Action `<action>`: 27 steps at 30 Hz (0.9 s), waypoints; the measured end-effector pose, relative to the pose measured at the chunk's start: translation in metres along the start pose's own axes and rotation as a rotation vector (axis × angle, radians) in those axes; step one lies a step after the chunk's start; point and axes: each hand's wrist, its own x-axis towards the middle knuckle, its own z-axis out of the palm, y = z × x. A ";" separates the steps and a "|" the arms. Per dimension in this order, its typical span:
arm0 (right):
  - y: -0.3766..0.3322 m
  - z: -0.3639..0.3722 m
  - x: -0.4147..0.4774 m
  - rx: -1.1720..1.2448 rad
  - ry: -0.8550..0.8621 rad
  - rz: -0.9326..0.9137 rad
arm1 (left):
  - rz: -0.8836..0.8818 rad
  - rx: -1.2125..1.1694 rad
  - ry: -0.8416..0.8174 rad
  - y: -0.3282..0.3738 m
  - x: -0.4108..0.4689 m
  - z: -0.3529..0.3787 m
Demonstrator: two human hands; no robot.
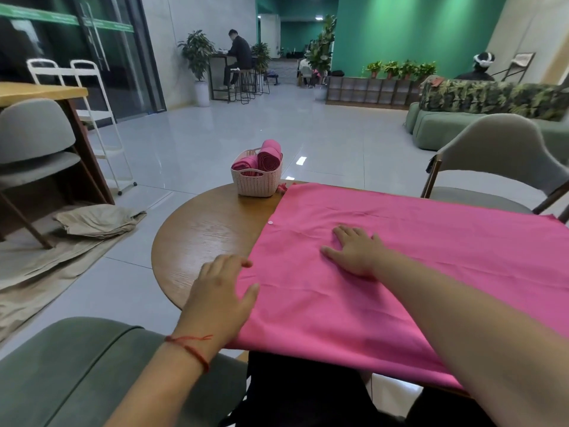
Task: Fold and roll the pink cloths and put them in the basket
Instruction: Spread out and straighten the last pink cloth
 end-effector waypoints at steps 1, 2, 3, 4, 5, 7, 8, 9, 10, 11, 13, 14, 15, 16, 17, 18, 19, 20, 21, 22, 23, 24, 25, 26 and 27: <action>0.002 0.003 -0.004 0.012 0.019 -0.009 | 0.039 0.032 -0.066 0.009 0.013 0.003; 0.003 0.005 -0.007 0.017 0.032 -0.020 | 0.072 0.041 -0.141 0.020 0.026 0.007; 0.005 0.008 -0.011 0.016 0.043 -0.032 | 0.104 0.048 -0.216 0.030 0.040 0.013; 0.007 0.009 -0.013 0.014 0.048 -0.039 | 0.127 0.069 -0.286 0.038 0.056 0.020; 0.010 0.010 -0.016 0.017 0.051 -0.043 | 0.144 0.102 -0.349 0.046 0.074 0.029; 0.015 0.007 -0.021 0.017 0.062 -0.052 | 0.134 0.149 -0.450 0.060 0.109 0.045; 0.019 0.006 -0.023 0.013 0.076 -0.058 | 0.123 0.167 -0.482 0.066 0.126 0.055; 0.023 0.004 -0.025 0.011 0.091 -0.064 | 0.124 0.181 -0.504 0.072 0.142 0.066; 0.027 0.003 -0.027 0.011 0.104 -0.070 | 0.135 0.190 -0.519 0.077 0.156 0.075; 0.031 0.002 -0.030 0.018 0.113 -0.069 | 0.151 0.197 -0.531 0.083 0.169 0.085; 0.043 0.002 -0.038 0.039 0.118 -0.062 | 0.167 0.224 -0.549 0.089 0.193 0.103; 0.049 0.002 -0.041 0.041 0.119 -0.060 | 0.162 0.253 -0.563 0.089 0.206 0.111; 0.055 0.002 -0.044 0.039 0.119 -0.062 | 0.151 0.287 -0.584 0.086 0.218 0.120; 0.061 0.002 -0.047 0.036 0.117 -0.066 | 0.142 0.323 -0.607 0.085 0.229 0.126; 0.066 0.001 -0.050 0.036 0.115 -0.069 | 0.147 0.354 -0.614 0.084 0.239 0.132; 0.072 0.002 -0.053 0.034 0.114 -0.069 | 0.168 0.372 -0.607 0.087 0.246 0.140; 0.073 0.002 -0.058 0.028 0.116 -0.071 | 0.188 0.377 -0.593 0.089 0.250 0.144; 0.078 0.003 -0.062 0.027 0.116 -0.063 | 0.227 0.377 -0.586 0.097 0.253 0.152; 0.083 0.004 -0.068 0.027 0.117 -0.054 | 0.271 0.373 -0.591 0.109 0.254 0.160; 0.085 0.005 -0.073 0.027 0.114 -0.054 | 0.313 0.361 -0.604 0.118 0.254 0.166; 0.088 0.005 -0.080 0.032 0.113 -0.054 | 0.350 0.347 -0.630 0.129 0.254 0.173; 0.091 0.006 -0.086 0.039 0.116 -0.049 | 0.386 0.336 -0.655 0.142 0.254 0.179; 0.095 0.007 -0.092 0.045 0.120 -0.044 | 0.417 0.331 -0.682 0.155 0.255 0.185; 0.100 0.008 -0.098 0.051 0.121 -0.039 | 0.450 0.325 -0.706 0.169 0.254 0.190; 0.104 0.009 -0.104 0.061 0.122 -0.032 | 0.482 0.319 -0.728 0.183 0.252 0.195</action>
